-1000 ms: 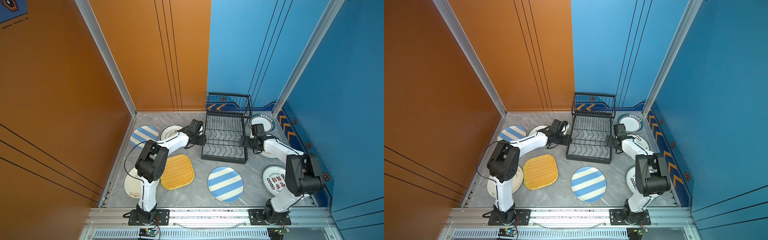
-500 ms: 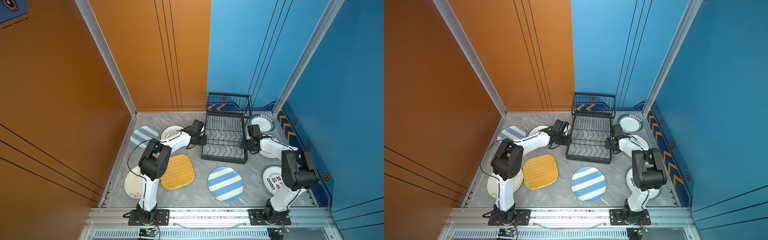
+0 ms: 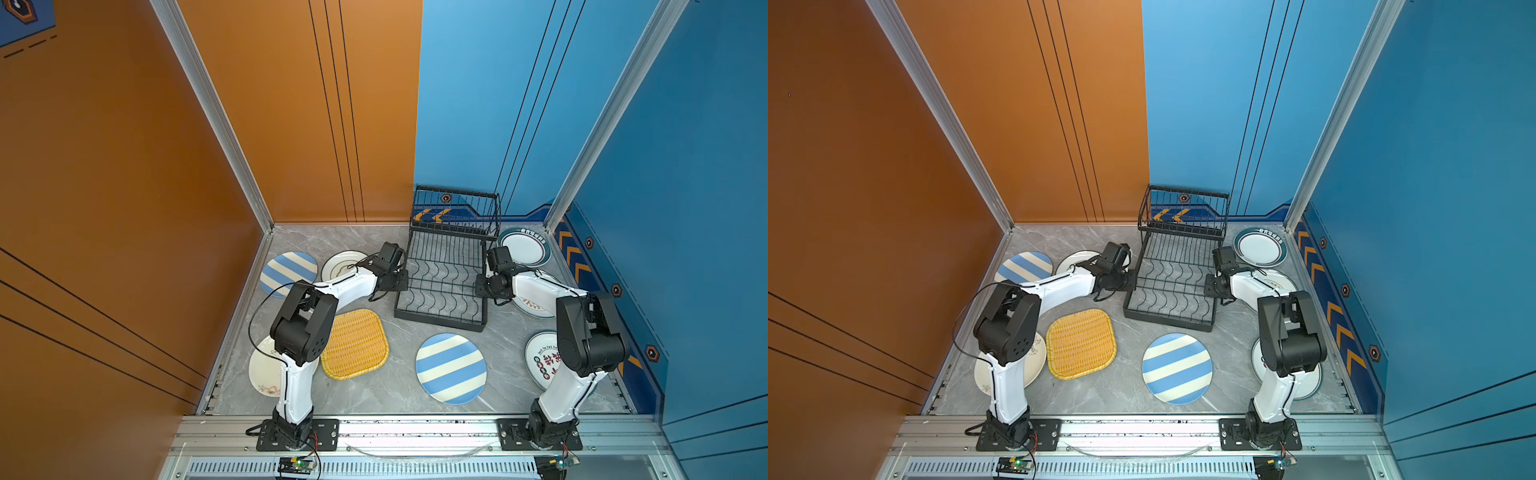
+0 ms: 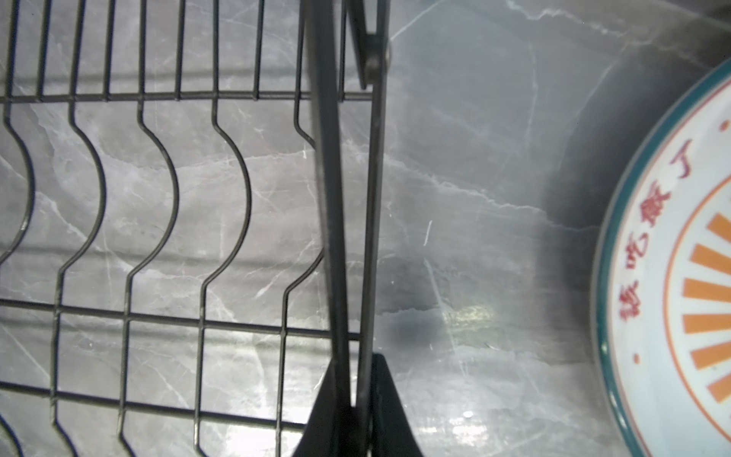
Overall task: Load plates into a dish rack
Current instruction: Rotate the dish rack at the top-center of the table.
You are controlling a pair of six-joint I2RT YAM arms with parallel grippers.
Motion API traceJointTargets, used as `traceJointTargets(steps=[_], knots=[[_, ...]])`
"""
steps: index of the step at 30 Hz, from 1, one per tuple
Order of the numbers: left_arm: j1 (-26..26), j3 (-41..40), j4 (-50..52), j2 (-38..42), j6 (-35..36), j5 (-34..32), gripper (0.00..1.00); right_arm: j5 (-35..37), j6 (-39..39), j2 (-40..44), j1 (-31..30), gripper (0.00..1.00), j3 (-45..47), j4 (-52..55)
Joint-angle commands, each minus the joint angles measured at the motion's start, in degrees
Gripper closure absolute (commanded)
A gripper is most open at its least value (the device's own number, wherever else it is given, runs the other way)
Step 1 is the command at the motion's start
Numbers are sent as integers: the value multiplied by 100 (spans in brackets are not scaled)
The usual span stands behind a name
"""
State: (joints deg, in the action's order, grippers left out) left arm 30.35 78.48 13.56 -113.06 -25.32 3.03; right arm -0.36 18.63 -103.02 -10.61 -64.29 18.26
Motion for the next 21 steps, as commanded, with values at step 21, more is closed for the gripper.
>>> traceJointTargets(steps=[21], knots=[[58,-1181,583,868,-469,167,100,-623,-401,-1533,-492,100,-1975,381]])
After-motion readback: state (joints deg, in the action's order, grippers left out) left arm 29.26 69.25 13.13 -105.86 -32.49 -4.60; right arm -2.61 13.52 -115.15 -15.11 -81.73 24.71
